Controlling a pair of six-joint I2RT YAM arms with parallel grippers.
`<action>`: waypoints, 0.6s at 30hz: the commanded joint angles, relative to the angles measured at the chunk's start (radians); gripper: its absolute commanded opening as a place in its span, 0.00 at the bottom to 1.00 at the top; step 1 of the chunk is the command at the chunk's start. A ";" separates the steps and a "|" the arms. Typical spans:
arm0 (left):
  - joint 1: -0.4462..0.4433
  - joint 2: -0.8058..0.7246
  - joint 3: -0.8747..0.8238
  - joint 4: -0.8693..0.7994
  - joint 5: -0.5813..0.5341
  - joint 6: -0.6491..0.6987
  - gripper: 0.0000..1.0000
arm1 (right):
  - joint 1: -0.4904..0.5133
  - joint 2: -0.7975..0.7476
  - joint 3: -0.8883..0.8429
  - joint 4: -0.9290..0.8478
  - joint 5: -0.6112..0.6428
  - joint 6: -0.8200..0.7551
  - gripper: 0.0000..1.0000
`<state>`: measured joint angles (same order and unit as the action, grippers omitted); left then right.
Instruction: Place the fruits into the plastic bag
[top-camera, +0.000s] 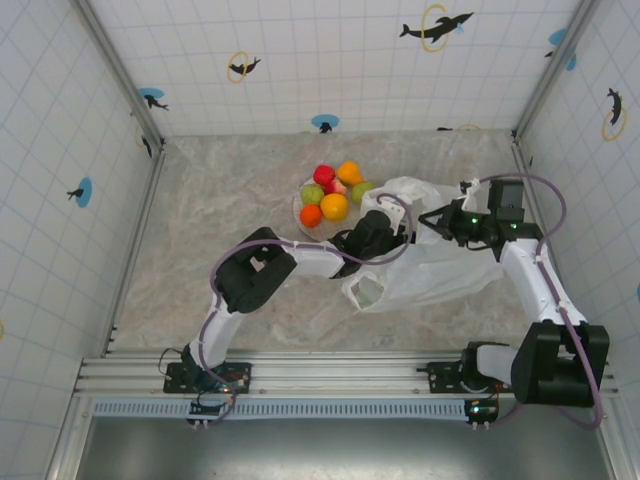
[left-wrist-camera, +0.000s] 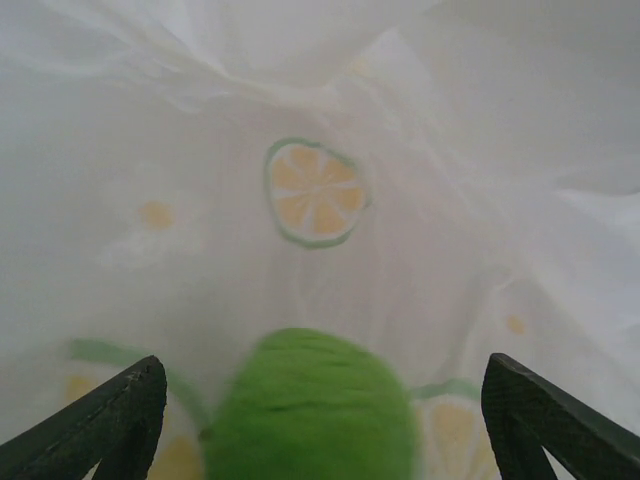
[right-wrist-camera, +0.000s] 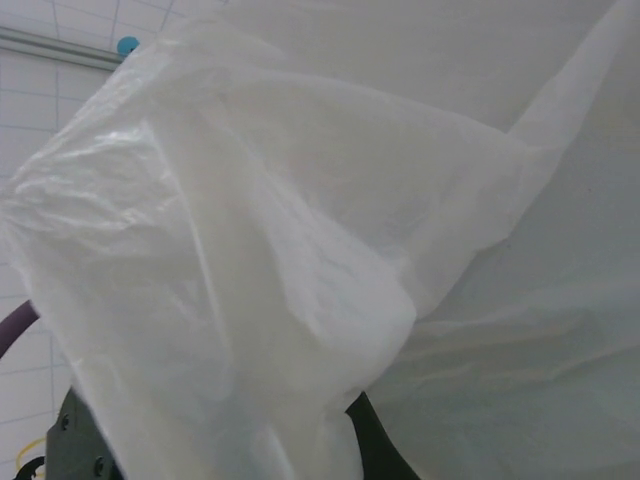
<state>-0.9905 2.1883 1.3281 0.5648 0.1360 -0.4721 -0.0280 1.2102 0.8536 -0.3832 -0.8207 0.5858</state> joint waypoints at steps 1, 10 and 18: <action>-0.004 -0.051 -0.013 0.014 -0.019 0.026 0.88 | -0.020 -0.012 -0.031 0.004 -0.021 -0.029 0.00; 0.035 -0.208 -0.158 -0.027 0.078 0.051 0.91 | -0.060 0.022 -0.021 -0.088 0.051 -0.157 0.00; 0.075 -0.397 -0.292 -0.149 0.230 0.139 0.89 | -0.061 0.073 0.045 -0.189 0.185 -0.291 0.00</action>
<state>-0.9188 1.8576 1.0668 0.4904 0.2798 -0.4038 -0.0853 1.2667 0.8474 -0.5213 -0.6781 0.3668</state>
